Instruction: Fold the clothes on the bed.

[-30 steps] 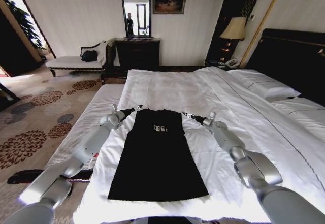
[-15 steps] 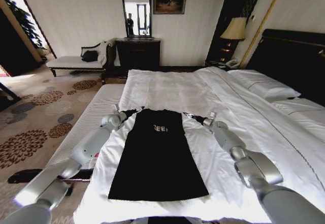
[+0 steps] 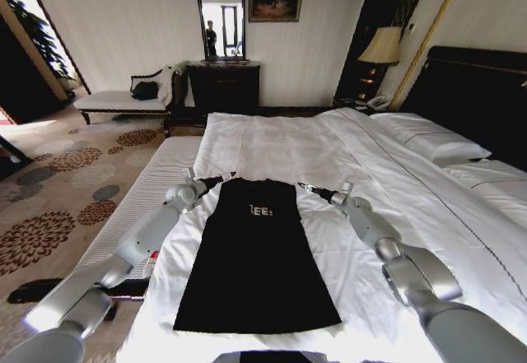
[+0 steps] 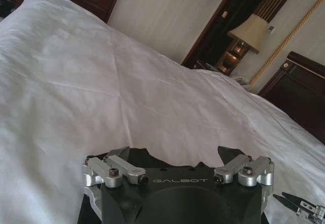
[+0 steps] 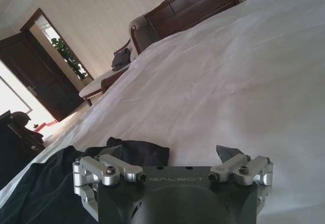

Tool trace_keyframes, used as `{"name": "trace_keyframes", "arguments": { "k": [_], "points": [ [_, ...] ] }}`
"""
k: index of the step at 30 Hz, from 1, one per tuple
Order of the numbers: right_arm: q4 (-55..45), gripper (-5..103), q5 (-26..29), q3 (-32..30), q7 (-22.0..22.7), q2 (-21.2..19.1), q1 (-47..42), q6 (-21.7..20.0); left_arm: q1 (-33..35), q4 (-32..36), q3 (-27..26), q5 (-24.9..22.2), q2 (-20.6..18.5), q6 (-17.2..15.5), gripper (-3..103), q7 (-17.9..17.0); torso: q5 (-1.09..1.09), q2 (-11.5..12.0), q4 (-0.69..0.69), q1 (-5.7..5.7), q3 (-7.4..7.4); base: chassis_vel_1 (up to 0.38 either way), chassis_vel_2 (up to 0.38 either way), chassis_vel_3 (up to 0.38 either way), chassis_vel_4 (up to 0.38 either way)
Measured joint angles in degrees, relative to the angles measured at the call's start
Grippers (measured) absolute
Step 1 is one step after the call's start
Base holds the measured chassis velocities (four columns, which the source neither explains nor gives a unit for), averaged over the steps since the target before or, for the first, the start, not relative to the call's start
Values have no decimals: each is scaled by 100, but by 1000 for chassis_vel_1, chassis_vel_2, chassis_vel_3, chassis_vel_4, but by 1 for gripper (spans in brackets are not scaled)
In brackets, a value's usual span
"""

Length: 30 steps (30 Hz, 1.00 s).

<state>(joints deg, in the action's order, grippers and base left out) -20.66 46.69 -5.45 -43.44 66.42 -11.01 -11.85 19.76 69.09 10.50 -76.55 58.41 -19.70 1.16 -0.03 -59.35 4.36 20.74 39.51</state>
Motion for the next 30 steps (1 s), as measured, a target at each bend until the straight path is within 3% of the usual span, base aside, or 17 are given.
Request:
{"name": "trace_keyframes", "arguments": {
  "k": [6,12,16,30],
  "points": [
    [18,100,28,-7,160,124,29,-109,28,-106,-62,14,-58,7,100,86,0,-1,-6,-4,-2,0,0,0,0],
    [71,100,7,3,292,220,48,-166,5,-317,-110,41,32,67,100,223,0,-1,0,-1,-1,0,0,0,0],
    [84,100,6,-10,376,308,59,-212,10,-368,-129,57,56,85,100,274,0,-1,-3,-3,-1,0,0,0,0],
    [121,100,-51,-7,390,517,89,-287,-10,-457,-144,49,35,107,100,415,-1,-1,-5,-1,-1,0,0,0,0]
  ]
}}
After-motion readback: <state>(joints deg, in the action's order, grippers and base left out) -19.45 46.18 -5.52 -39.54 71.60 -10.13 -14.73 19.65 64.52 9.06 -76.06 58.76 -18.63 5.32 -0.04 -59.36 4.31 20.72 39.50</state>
